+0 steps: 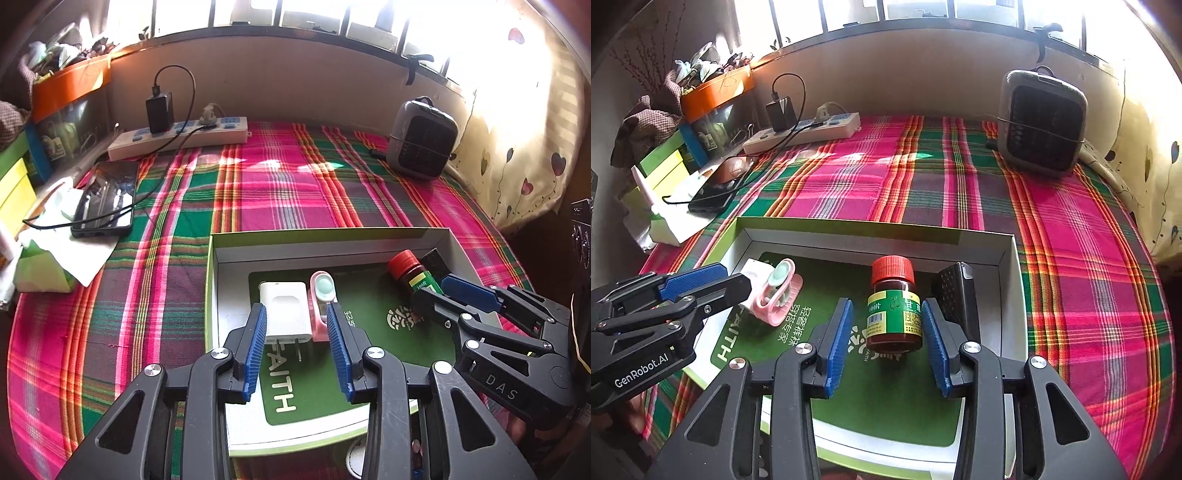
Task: Organize rigid objects
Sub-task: 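Open the right tool to release the bottle while the left tool releases the charger in the box, then lift both open tools away from the box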
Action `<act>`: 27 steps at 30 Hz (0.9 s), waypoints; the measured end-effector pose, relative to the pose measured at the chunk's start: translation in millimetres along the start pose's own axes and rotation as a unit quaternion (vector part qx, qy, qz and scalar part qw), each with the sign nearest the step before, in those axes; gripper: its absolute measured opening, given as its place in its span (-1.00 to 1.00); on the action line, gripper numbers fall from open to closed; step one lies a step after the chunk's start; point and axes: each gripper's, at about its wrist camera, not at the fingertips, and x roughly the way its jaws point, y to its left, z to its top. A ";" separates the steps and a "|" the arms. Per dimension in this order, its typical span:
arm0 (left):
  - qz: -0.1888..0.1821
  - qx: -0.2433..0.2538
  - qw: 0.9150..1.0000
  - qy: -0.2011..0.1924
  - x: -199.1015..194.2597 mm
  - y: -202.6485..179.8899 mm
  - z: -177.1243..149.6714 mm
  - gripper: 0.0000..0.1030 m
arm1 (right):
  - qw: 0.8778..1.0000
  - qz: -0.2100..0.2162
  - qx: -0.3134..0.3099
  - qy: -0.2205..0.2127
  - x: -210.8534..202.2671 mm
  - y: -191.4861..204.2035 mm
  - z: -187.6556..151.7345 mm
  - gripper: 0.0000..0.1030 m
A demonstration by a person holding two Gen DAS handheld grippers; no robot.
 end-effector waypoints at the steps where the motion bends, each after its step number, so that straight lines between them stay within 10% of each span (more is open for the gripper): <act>1: 0.000 0.000 1.000 -0.001 -2.4 -0.3 -1.1 -0.36 | 1.000 0.000 0.001 -0.002 -2.3 -0.1 -0.8 -0.22; 27: -0.042 -0.021 0.999 -0.006 -56.8 0.2 -69.8 -0.34 | 0.999 0.001 0.023 -0.029 -74.7 -17.7 -62.2 -0.21</act>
